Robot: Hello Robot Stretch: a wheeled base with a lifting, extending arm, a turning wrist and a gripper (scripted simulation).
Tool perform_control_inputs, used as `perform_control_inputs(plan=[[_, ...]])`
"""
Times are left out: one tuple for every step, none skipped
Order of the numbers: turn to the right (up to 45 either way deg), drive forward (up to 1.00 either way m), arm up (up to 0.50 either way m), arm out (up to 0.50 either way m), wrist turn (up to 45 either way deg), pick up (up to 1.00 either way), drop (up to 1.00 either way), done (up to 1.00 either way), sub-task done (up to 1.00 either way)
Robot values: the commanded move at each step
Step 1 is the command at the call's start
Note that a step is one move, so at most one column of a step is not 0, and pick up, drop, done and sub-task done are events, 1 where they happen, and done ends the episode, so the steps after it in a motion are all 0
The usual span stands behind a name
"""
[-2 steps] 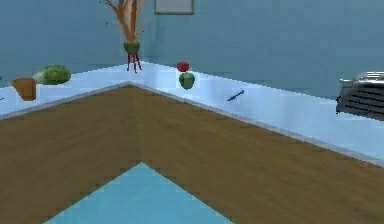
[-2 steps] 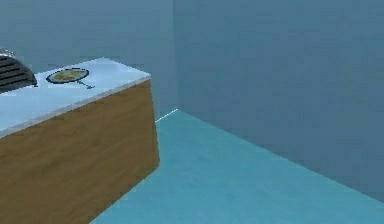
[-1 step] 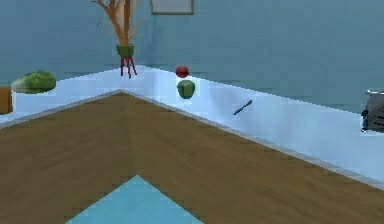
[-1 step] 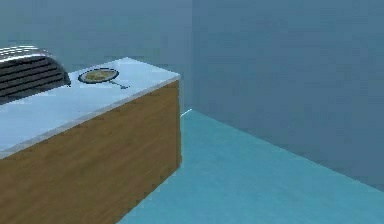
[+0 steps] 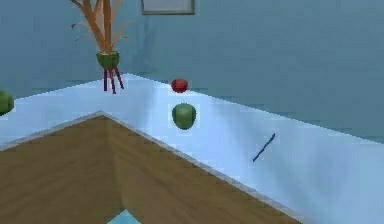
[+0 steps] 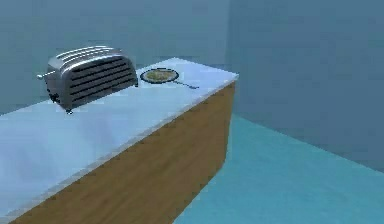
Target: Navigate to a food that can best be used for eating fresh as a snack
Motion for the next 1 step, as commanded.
perform_control_inputs(plan=[[0.0,0.00,0.00,0.00,0.0,0.00,0.00,1.00,0.00]])
